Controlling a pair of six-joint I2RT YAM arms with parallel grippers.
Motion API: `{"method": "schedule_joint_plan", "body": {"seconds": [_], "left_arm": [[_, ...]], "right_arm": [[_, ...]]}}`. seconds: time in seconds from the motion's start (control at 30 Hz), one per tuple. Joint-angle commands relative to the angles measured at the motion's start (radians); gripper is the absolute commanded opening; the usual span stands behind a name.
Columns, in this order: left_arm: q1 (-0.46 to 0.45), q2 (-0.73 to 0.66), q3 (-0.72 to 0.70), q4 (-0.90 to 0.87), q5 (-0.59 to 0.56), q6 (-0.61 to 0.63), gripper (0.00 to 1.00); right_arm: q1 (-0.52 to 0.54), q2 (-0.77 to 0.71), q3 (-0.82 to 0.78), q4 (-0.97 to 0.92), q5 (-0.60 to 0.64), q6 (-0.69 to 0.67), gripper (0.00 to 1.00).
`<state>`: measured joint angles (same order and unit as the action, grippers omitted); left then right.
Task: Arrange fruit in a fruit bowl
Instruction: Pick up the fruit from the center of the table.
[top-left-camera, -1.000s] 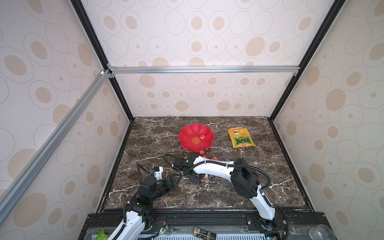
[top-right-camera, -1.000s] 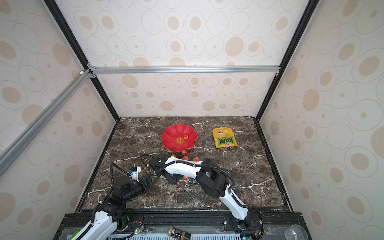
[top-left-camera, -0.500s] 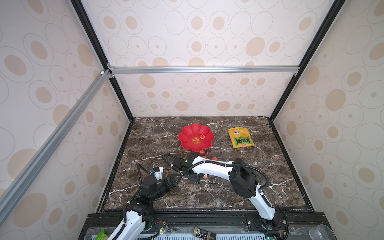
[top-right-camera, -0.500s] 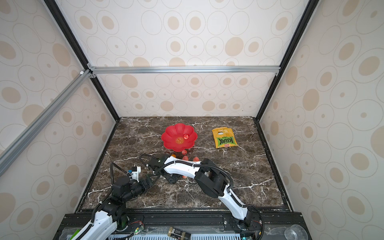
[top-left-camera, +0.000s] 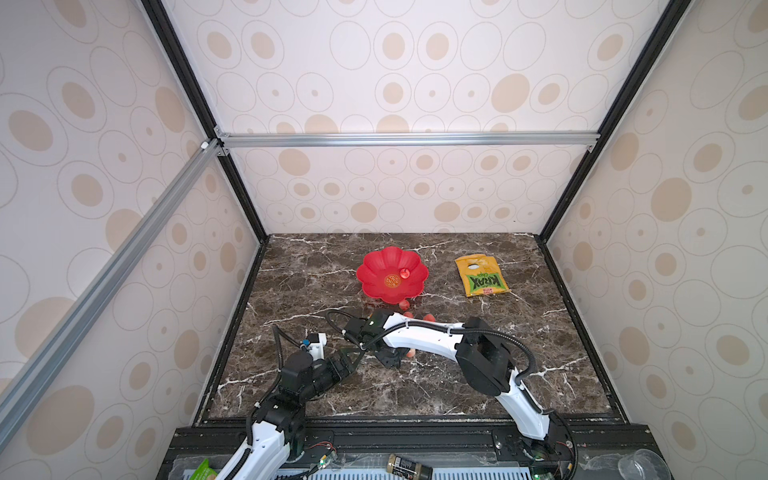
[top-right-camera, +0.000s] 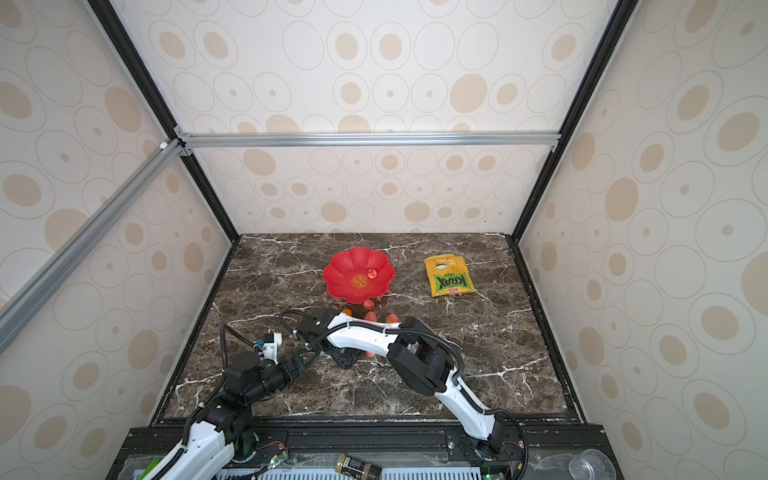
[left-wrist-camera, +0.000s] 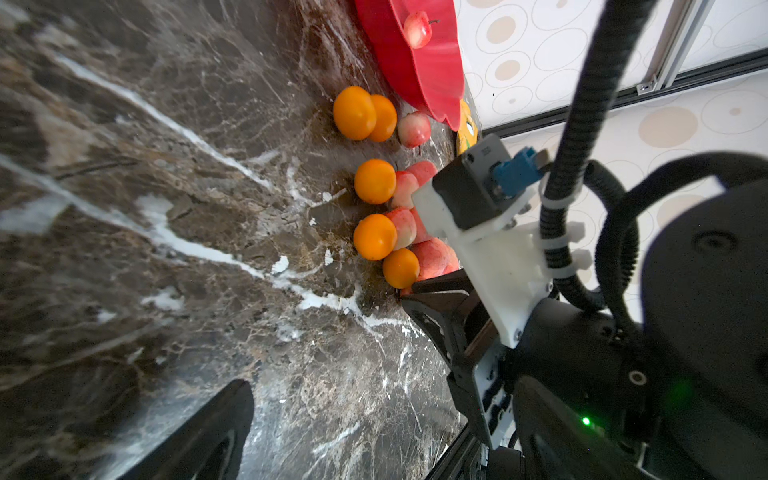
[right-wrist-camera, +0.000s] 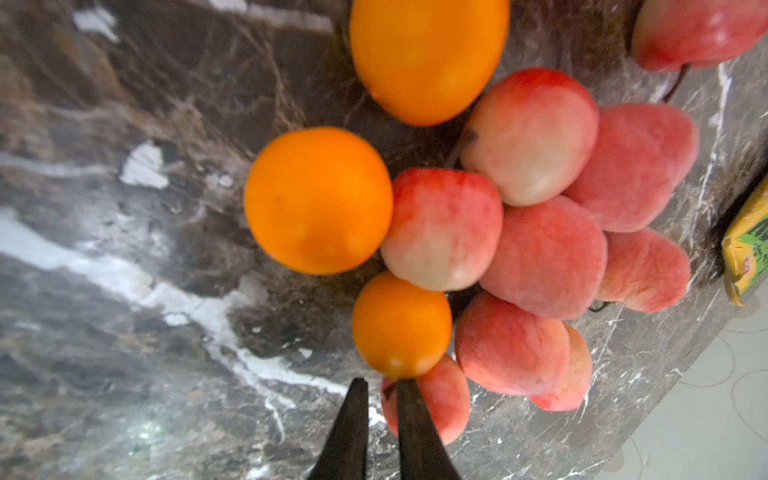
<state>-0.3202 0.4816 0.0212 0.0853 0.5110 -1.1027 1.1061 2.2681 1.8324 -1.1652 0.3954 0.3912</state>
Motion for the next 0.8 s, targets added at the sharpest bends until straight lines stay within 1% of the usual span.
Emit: {"method": "schedule_joint_plan", "body": {"seconds": [0.0,0.77], "left_arm": [[0.009,-0.003,0.027,0.022,0.009,0.012,0.98],[0.012,-0.014,0.031,0.014,0.007,0.014,0.98]], "right_arm": [[0.01,0.024,0.022,-0.036,0.016,0.001,0.17],[0.01,0.021,0.027,-0.043,0.024,0.005,0.04]]}}
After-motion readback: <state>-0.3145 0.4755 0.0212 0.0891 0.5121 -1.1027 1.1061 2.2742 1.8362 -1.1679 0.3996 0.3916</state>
